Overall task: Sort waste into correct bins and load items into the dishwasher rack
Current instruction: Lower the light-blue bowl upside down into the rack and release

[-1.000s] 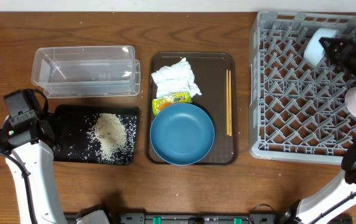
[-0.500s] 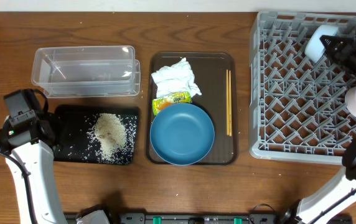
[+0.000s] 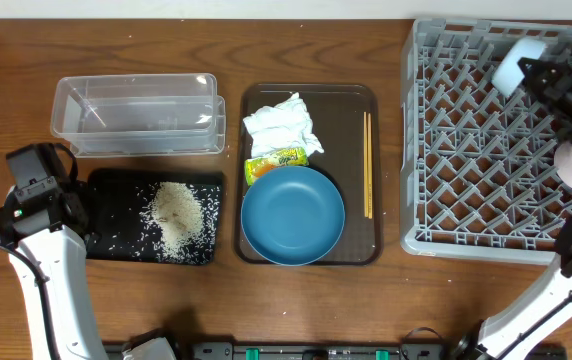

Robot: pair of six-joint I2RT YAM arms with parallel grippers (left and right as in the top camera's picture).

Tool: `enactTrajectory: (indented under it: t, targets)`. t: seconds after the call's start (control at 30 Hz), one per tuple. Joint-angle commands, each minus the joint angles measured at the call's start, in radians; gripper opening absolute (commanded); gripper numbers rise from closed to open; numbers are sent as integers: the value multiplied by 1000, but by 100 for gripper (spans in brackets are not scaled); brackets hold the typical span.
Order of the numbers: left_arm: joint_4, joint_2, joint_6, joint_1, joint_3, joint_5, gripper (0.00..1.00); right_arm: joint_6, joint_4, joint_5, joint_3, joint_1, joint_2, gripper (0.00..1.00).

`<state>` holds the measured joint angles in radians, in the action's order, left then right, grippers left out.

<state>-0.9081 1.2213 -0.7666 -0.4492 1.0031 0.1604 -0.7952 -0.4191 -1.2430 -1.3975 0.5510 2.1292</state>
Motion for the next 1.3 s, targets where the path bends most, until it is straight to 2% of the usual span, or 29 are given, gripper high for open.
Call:
enactTrajectory:
  t: [0.0,0.2,0.4,0.47,0.5,0.57,0.6,0.67,0.7,0.73,0.97,1.1,1.2,1.27]
  targets:
    - [0,-1,-10,-5,17,6,91,-76,10,-48,3,40,14,2]
    - [0,-1,-10,-5,17,6,91,-93,110,-5,3,87,-29,7]
    - [0,-1,-10,-5,17,6,91,35,436,171,3,93,-168,9]
    - [0,-1,-10,-5,17,6,91,63,546,267,3,97,-227,13]
    - [0,-1,-10,-5,17,6,91,74,600,323,3,99,-262,18]
    - [0,-1,-10,-5,17,6,91,92,678,421,3,100,-325,36]
    - [0,-1,-10,-5,17,6,91,103,702,459,3,100,-352,48]
    - [0,-1,-10,-5,17,6,91,117,741,531,3,100,-410,86]
    - [0,-1,-10,-5,17,6,91,117,755,560,3,100,-435,94]
    - [1,-1,-10,-5,17,6,91,117,760,576,3,98,-456,96]
    - [0,-1,-10,-5,17,6,91,124,761,643,3,37,-500,87]
    - [1,-1,-10,-5,17,6,91,167,779,892,3,-49,-486,82]
    - [0,-1,-10,-5,17,6,91,191,739,1093,3,-113,-452,70]
    - [0,-1,-10,-5,17,6,91,251,678,1170,3,-144,-415,67]
